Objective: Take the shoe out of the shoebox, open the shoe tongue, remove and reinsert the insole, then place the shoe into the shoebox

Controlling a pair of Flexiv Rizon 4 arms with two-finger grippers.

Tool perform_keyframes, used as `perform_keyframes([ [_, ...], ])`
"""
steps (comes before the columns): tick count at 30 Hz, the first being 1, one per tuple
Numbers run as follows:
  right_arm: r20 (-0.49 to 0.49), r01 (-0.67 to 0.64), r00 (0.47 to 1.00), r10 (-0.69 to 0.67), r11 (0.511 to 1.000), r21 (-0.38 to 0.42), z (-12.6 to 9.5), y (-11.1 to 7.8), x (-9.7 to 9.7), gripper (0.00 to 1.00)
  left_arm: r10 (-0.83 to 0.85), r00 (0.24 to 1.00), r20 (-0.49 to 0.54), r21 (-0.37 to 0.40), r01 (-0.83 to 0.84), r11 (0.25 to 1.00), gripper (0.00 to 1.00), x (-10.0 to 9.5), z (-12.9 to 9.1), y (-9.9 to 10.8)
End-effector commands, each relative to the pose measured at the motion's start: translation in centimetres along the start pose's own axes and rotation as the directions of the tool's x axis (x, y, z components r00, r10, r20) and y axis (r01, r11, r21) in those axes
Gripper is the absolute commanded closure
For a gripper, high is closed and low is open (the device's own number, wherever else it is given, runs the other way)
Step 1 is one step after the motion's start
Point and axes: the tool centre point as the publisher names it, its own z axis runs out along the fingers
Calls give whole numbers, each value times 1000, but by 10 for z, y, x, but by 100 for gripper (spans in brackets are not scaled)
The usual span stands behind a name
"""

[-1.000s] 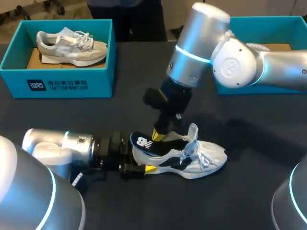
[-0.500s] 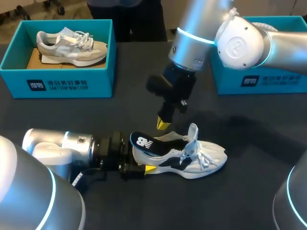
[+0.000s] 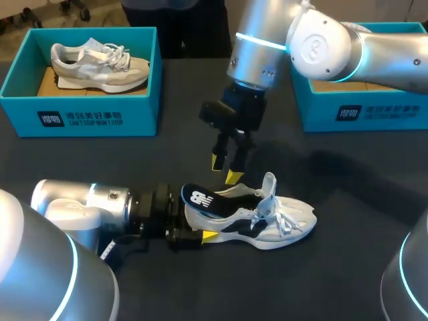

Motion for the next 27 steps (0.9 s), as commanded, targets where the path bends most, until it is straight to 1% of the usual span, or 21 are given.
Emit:
perform_keyframes([
  [1, -22, -2, 1000, 3, 1000, 21, -1, 7, -6, 0, 0, 1000, 1, 0, 0, 1000, 100, 0, 1, 0],
  [6, -22, -2, 1000, 3, 1000, 21, -1, 7, -6, 0, 0, 1000, 1, 0, 0, 1000, 100, 0, 1, 0],
  [7, -56, -42, 998, 42, 999, 15, 0, 7, -8, 0, 0, 1000, 1, 0, 0, 1000, 100, 0, 1, 0],
  [9, -67, -73, 995, 70, 996, -43, -2, 5, -7, 0, 0, 1000, 1, 0, 0, 1000, 100, 0, 1, 0],
  [11, -123, -131, 985, 122, 989, -70, -5, 0, -6, 0, 0, 1000, 1, 0, 0, 1000, 100, 0, 1, 0],
  [12, -145, -136, 982, 124, 987, -82, -5, -1, -6, 1, 0, 1000, 1, 0, 0, 1000, 100, 0, 1, 0],
  [14, -165, -157, 976, 141, 983, -90, -4, -3, -7, 40, 0, 1000, 1, 0, 0, 1000, 100, 0, 1, 0],
  [16, -185, -159, 973, 139, 983, -97, -1, -2, -8, 39, 0, 1000, 1, 0, 0, 1000, 100, 0, 1, 0],
  [17, -197, -163, 970, 142, 982, -96, 2, -3, -9, 41, 0, 1000, 1, 0, 0, 1000, 100, 0, 1, 0],
  [18, -204, -161, 969, 137, 982, -103, 4, -3, -10, 44, 0, 1000, 1, 0, 0, 1000, 100, 0, 1, 0],
  [19, -220, -169, 965, 144, 980, -101, 7, -2, -11, 51, 0, 1000, 1, 0, 0, 1000, 100, 0, 1, 0],
  [27, -231, -169, 963, 138, 979, -119, 14, 0, -13, 54, 0, 1000, 1, 0, 0, 1000, 100, 0, 1, 0],
])
